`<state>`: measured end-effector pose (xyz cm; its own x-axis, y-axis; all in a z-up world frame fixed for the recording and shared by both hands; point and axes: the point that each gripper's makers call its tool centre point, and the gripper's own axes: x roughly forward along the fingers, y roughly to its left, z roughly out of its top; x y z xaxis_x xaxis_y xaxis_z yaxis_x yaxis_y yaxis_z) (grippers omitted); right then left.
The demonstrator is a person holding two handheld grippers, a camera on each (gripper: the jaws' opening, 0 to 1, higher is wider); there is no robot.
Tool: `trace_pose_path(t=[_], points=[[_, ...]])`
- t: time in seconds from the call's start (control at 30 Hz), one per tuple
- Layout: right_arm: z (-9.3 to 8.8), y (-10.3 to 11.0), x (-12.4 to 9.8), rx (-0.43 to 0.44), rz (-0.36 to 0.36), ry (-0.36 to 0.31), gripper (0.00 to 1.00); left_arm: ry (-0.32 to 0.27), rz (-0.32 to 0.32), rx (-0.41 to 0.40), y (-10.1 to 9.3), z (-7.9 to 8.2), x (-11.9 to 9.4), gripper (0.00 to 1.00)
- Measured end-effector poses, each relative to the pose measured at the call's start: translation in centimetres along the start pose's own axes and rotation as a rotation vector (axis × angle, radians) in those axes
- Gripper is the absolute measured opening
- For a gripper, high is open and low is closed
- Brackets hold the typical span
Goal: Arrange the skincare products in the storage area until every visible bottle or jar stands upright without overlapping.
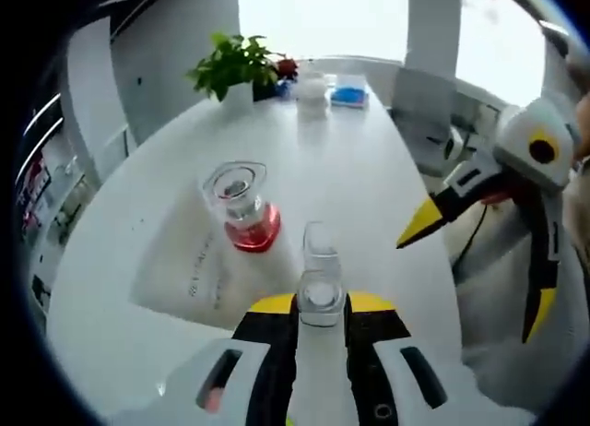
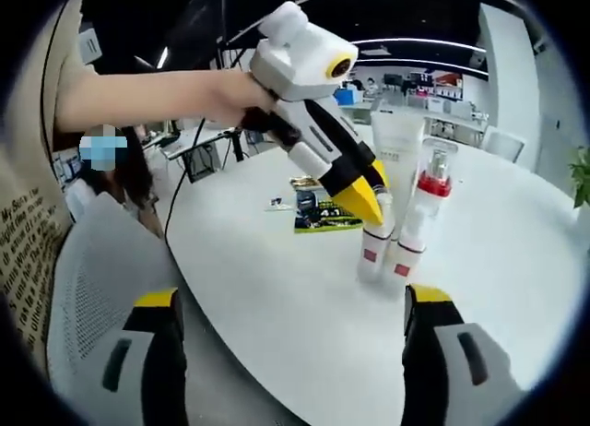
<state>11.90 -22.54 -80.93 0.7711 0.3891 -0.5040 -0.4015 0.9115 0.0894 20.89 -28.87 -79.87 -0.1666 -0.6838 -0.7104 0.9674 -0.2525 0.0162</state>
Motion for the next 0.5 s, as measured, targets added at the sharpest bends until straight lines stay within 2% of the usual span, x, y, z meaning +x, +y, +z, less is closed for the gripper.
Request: trace_pose_path(t=[0.5], points=[[0.03, -0.14, -0.01, 0.001, -0.002, -0.003, 1.0, -0.008, -0.004, -0.017, 0.12, 0.1, 0.28, 0.16]])
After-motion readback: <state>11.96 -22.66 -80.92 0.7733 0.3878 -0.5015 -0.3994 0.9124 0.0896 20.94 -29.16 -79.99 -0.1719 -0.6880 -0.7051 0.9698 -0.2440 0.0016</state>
